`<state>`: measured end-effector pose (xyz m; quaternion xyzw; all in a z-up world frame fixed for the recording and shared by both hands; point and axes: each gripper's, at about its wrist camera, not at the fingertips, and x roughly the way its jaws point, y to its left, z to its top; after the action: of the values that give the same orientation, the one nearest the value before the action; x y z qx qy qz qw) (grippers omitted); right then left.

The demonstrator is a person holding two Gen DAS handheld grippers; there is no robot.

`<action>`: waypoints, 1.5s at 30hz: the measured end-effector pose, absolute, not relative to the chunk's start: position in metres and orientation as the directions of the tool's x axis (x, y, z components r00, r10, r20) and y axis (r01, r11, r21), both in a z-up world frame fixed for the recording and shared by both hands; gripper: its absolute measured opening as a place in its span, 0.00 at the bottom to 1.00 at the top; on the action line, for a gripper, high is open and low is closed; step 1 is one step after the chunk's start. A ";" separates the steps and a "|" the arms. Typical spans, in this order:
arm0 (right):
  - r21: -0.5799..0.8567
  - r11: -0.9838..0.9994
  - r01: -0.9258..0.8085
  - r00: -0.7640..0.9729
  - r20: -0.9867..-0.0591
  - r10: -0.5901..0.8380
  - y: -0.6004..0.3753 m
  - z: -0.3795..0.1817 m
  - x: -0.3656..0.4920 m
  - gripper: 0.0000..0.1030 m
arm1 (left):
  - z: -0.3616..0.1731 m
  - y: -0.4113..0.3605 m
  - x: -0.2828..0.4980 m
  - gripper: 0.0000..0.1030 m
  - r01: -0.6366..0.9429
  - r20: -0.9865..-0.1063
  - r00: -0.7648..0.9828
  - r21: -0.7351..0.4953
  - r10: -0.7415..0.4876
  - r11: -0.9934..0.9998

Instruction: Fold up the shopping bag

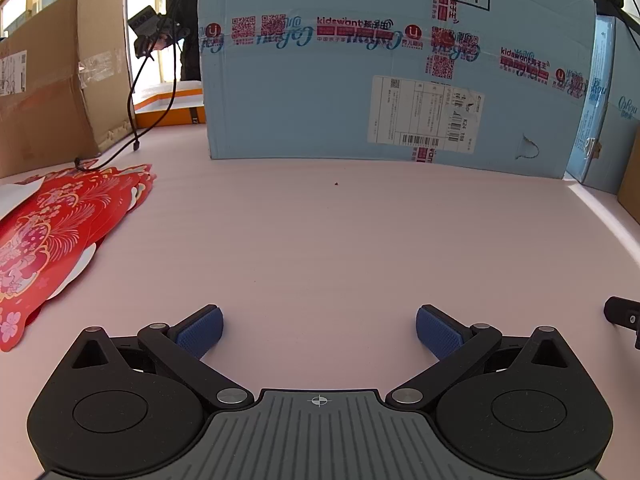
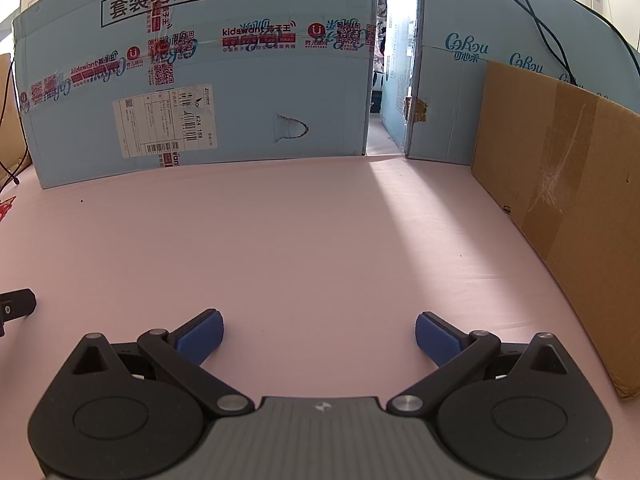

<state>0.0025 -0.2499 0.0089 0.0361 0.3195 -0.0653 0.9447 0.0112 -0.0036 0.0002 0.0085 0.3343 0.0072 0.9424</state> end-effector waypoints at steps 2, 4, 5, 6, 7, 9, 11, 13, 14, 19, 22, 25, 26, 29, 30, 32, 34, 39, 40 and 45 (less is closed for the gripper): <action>0.026 0.989 0.147 0.787 -0.608 -0.101 -0.250 0.009 0.003 1.00 | 0.000 -0.003 0.011 1.00 -0.008 -0.630 0.777 0.020 0.019 1.000; 0.027 0.989 0.148 0.787 -0.608 -0.102 -0.250 0.008 0.002 1.00 | 0.000 -0.003 0.011 1.00 -0.008 -0.629 0.777 0.019 0.018 1.000; 0.027 0.989 0.148 0.787 -0.608 -0.102 -0.249 0.008 0.002 1.00 | 0.000 -0.003 0.011 1.00 -0.009 -0.629 0.777 0.019 0.019 1.000; 0.026 0.989 0.149 0.787 -0.608 -0.102 -0.249 0.008 0.002 1.00 | 0.000 -0.003 0.011 1.00 -0.009 -0.629 0.777 0.020 0.019 1.000; 0.026 0.988 0.149 0.787 -0.608 -0.103 -0.249 0.008 0.002 1.00 | 0.000 -0.003 0.011 1.00 -0.009 -0.629 0.777 0.020 0.020 1.000; 0.026 0.988 0.149 0.787 -0.608 -0.103 -0.249 0.008 0.002 1.00 | 0.000 -0.003 0.010 1.00 -0.009 -0.629 0.777 0.019 0.019 1.000; 0.026 0.988 0.150 0.787 -0.608 -0.103 -0.248 0.008 0.002 1.00 | 0.000 -0.003 0.011 1.00 -0.010 -0.630 0.776 0.017 0.018 1.000; 0.026 0.988 0.150 0.787 -0.608 -0.103 -0.248 0.008 0.002 1.00 | 0.000 -0.003 0.011 1.00 -0.010 -0.630 0.776 0.019 0.020 1.000; 0.026 0.988 0.150 0.787 -0.608 -0.103 -0.248 0.008 0.002 1.00 | 0.000 -0.003 0.011 1.00 -0.010 -0.630 0.776 0.018 0.019 1.000; 0.026 0.988 0.149 0.787 -0.608 -0.103 -0.248 0.007 0.002 1.00 | 0.000 -0.002 0.011 1.00 -0.011 -0.630 0.776 0.016 0.018 1.000; 0.027 0.988 0.149 0.787 -0.609 -0.102 -0.249 0.007 0.002 1.00 | 0.000 -0.002 0.011 1.00 -0.011 -0.630 0.776 0.015 0.018 1.000; 0.027 0.988 0.149 0.787 -0.609 -0.102 -0.249 0.006 0.002 1.00 | 0.000 -0.002 0.010 1.00 -0.011 -0.630 0.777 0.015 0.018 1.000; 0.027 0.988 0.149 0.787 -0.609 -0.102 -0.249 0.006 0.002 1.00 | 0.000 -0.002 0.010 1.00 -0.011 -0.630 0.777 0.015 0.018 1.000; 0.027 0.988 0.150 0.787 -0.609 -0.102 -0.249 0.006 0.002 1.00 | 0.000 -0.002 0.011 1.00 -0.010 -0.629 0.777 0.017 0.018 1.000; 0.027 0.988 0.150 0.787 -0.609 -0.103 -0.249 0.006 0.002 1.00 | 0.000 -0.002 0.011 1.00 -0.010 -0.629 0.777 0.018 0.019 1.000; 0.027 0.988 0.151 0.787 -0.609 -0.104 -0.249 0.006 0.002 1.00 | 0.000 -0.003 0.010 1.00 -0.010 -0.629 0.777 0.019 0.020 1.000; 0.027 0.988 0.151 0.787 -0.609 -0.104 -0.249 0.006 0.002 1.00 | 0.000 -0.003 0.011 1.00 -0.010 -0.629 0.777 0.019 0.020 1.000; 0.027 0.988 0.151 0.787 -0.609 -0.104 -0.249 0.006 0.002 1.00 | 0.000 -0.002 0.011 1.00 -0.010 -0.629 0.777 0.018 0.019 1.000; 0.027 0.988 0.152 0.787 -0.609 -0.104 -0.249 0.006 0.002 1.00 | 0.000 -0.002 0.011 1.00 -0.010 -0.629 0.777 0.017 0.018 1.000; 0.027 0.988 0.152 0.787 -0.609 -0.104 -0.248 0.007 0.001 1.00 | 0.001 -0.002 0.011 1.00 -0.010 -0.628 0.778 0.017 0.018 1.000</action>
<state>0.0015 -0.2485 0.0066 0.0371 0.3196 -0.0678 0.9444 0.0110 -0.0024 0.0007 0.0062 0.3329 0.0074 0.9429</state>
